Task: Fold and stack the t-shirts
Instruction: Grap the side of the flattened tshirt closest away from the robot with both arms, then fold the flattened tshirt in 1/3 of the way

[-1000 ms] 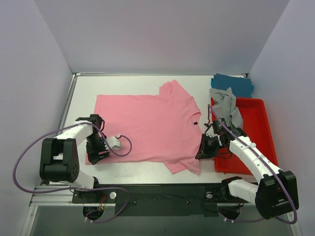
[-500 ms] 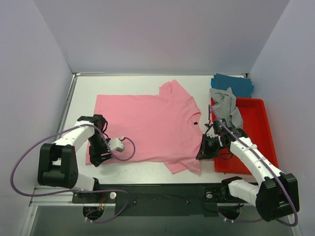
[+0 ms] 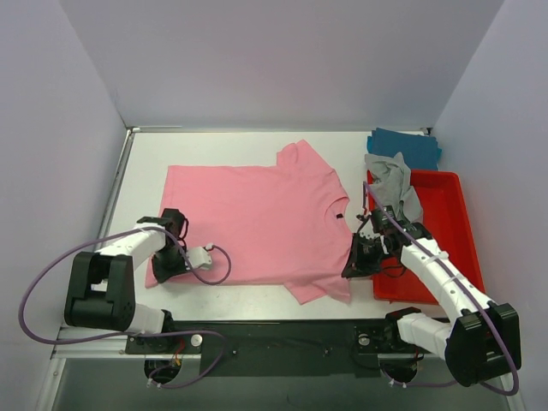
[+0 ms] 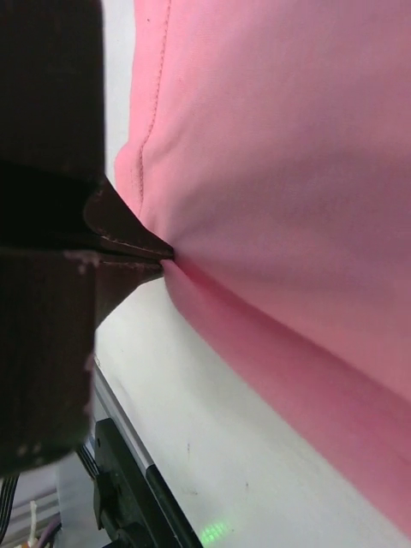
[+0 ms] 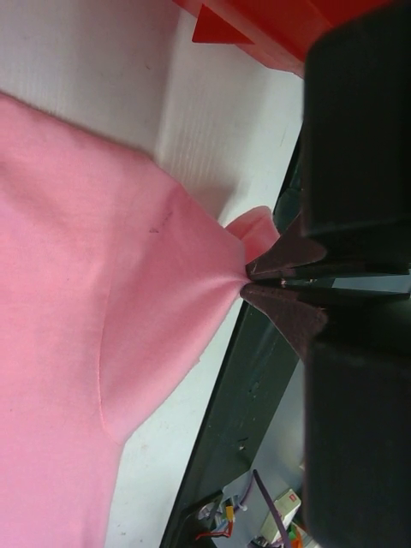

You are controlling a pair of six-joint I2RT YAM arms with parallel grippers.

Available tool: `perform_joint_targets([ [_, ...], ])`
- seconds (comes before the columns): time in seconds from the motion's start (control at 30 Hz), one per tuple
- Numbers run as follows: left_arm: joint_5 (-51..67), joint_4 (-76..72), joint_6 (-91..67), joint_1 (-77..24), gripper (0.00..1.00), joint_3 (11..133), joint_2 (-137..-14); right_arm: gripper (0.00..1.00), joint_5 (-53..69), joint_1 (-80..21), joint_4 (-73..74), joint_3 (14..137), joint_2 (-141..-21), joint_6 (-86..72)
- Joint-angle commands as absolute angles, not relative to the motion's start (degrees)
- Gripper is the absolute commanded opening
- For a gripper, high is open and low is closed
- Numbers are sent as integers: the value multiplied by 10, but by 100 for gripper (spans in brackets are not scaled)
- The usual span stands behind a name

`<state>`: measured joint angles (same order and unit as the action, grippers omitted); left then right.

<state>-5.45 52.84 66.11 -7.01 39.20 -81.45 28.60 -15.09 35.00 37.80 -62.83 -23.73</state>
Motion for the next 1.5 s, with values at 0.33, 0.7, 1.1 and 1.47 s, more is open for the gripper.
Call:
perform_joint_targets([
  [0.33, 35, 564, 554, -36, 0, 655, -905, 0, 263, -99, 329, 571, -774, -172],
  [0.7, -20, 515, 535, -19, 0, 749, -1009, 0, 255, -85, 306, 718, -969, -129],
  [1.1, -17, 478, 512, -9, 0, 795, -1063, 0, 247, -103, 332, 800, -1055, -100],
  [1.47, -45, 425, 518, -8, 0, 802, -1099, 0, 220, -112, 350, 853, -1102, -90],
])
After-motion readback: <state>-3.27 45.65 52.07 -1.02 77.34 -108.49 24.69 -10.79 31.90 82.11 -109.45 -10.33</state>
